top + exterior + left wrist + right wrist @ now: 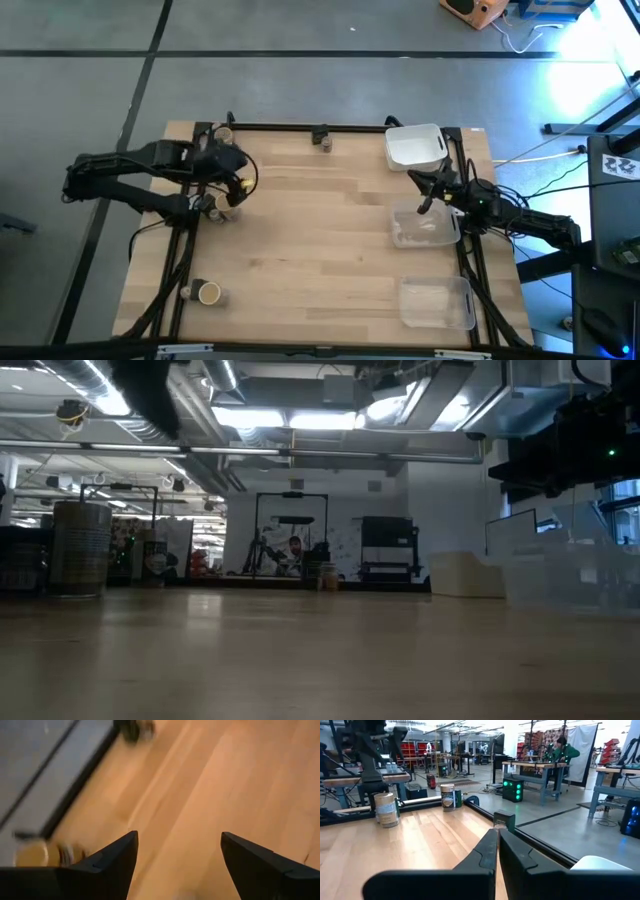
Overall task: Sort spices by type
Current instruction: Put the middle brown seasoning bottle into the white bin
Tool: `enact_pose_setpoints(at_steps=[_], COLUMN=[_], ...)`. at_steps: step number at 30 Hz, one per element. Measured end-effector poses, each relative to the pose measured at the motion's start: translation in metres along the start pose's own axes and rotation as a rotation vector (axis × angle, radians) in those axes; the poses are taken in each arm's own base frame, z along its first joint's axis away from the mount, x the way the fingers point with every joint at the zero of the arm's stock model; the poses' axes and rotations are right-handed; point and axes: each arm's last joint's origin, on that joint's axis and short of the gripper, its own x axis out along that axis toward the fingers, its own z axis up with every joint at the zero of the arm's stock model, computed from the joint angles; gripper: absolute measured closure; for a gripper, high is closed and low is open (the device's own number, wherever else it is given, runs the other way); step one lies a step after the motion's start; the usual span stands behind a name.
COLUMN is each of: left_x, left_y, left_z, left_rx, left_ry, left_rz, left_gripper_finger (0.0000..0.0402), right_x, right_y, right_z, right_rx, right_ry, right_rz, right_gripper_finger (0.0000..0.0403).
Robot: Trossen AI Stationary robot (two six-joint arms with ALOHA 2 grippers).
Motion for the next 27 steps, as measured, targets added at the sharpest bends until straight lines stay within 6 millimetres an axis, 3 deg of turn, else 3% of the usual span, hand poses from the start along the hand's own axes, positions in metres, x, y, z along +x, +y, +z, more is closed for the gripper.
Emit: enact_pose_setpoints(at_steps=[4,12,27], left_x=[0.008,0.022,0.045], left_y=[-0.005,-0.01,-0.015], left_z=[-0.011,-0.031,-0.058], left_rx=[-0.1,-0.09,0.01], left_ry=[0.11,0.227,0.397], left_rz=[0.028,0.065,-0.019], left_gripper_finger=[0.0133,0.0133,0.0133], right_x=[0.0,0.0,0.0], right_y=[0.0,0.0,0.0], right_z=[0.0,0.0,-0.001], right_rx=[0.0,-0.002,-0.032], right_ry=[-0.002,-0.001,0.008], right_rz=[0.0,0.0,-0.001], right_gripper_finger=[0.0384,0.0384,0.0384])
